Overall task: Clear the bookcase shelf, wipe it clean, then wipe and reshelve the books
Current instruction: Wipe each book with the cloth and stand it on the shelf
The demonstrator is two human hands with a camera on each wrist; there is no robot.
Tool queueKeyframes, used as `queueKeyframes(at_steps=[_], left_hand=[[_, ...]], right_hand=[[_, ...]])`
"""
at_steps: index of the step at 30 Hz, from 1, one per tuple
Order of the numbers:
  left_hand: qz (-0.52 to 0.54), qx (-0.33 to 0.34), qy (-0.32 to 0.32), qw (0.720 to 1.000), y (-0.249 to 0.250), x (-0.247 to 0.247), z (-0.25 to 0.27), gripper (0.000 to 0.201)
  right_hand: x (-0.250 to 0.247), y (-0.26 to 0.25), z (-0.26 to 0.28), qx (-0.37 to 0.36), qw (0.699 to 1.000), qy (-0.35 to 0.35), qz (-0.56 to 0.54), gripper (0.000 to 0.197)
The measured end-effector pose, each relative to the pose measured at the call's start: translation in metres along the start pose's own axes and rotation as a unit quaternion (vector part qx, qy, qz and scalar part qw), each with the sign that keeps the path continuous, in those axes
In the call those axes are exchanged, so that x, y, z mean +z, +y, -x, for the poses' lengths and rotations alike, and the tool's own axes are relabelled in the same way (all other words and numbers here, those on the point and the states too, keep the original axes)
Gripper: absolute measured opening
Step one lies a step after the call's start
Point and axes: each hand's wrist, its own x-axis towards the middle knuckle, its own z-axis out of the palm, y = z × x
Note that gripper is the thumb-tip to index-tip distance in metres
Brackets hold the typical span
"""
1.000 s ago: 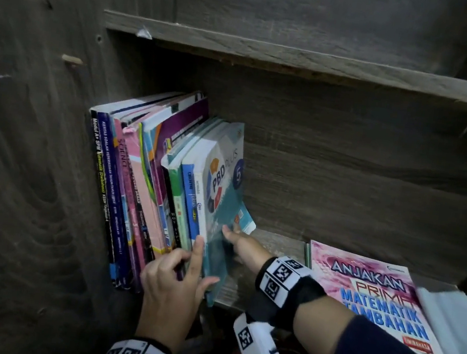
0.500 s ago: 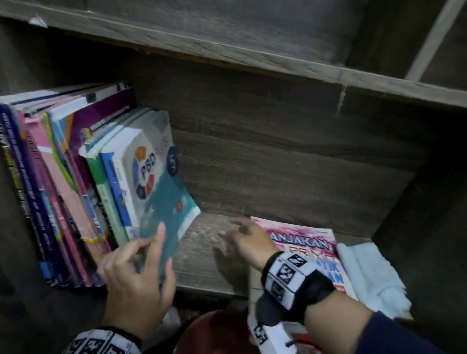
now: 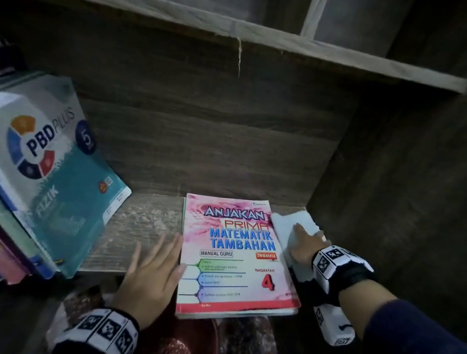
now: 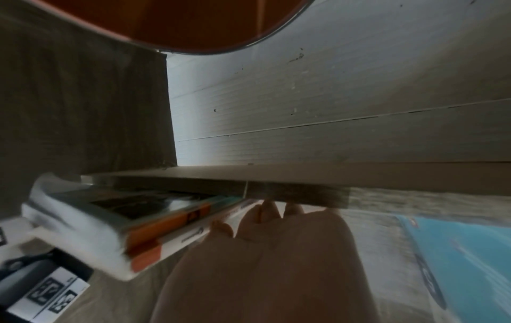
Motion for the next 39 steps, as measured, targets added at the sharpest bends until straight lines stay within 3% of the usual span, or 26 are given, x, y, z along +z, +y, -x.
queueKeyframes(at_steps=[3, 9, 12, 15, 17, 20, 22, 25, 29, 35, 39], left_hand=[[-0.004, -0.025, -0.032, 0.999, 0.003, -0.004, -0.004, 0.073], [-0.017, -0.031, -0.028, 0.999, 0.001, 0.003, -0.009, 0.09], [-0.003, -0.04, -0.031, 0.999, 0.001, 0.003, -0.01, 0.087], [-0.006, -0.043, -0.034, 0.998, 0.001, 0.003, -0.011, 0.101], [-0.005, -0.044, -0.037, 0.998, 0.0, 0.003, -0.013, 0.104], [0.009, -0.045, -0.03, 0.999, -0.003, 0.005, -0.014, 0.1], [0.017, -0.045, -0.021, 0.999, -0.003, 0.006, -0.014, 0.093], [0.007, -0.035, -0.018, 0.999, -0.002, 0.005, -0.012, 0.083], [0.005, -0.027, 0.001, 1.0, -0.003, 0.01, -0.011, 0.084], [0.023, -0.028, 0.029, 0.999, 0.0, 0.011, -0.01, 0.069], [0.02, -0.024, 0.046, 0.998, -0.002, 0.013, -0.008, 0.066]], right_hand=[[0.005, 0.01, 0.002, -0.024, 0.999, 0.008, 0.032, 0.064], [-0.013, 0.023, 0.018, -0.055, 0.996, 0.058, 0.042, 0.053], [-0.031, 0.021, 0.025, -0.041, 0.992, 0.108, -0.042, 0.054], [-0.048, 0.01, 0.034, -0.076, 0.976, 0.148, -0.139, 0.064], [-0.05, -0.006, 0.045, -0.13, 0.974, 0.134, -0.128, 0.066], [-0.04, -0.033, 0.059, -0.215, 0.976, 0.023, 0.022, 0.064], [-0.03, -0.049, 0.066, -0.223, 0.97, -0.057, 0.081, 0.063], [-0.012, -0.067, 0.062, -0.223, 0.964, -0.105, 0.104, 0.066], [0.012, -0.076, 0.034, -0.206, 0.963, -0.083, 0.151, 0.071], [-0.013, -0.098, 0.007, -0.178, 0.967, -0.087, 0.162, 0.068], [-0.002, -0.115, -0.003, -0.17, 0.968, 0.009, 0.185, 0.065]])
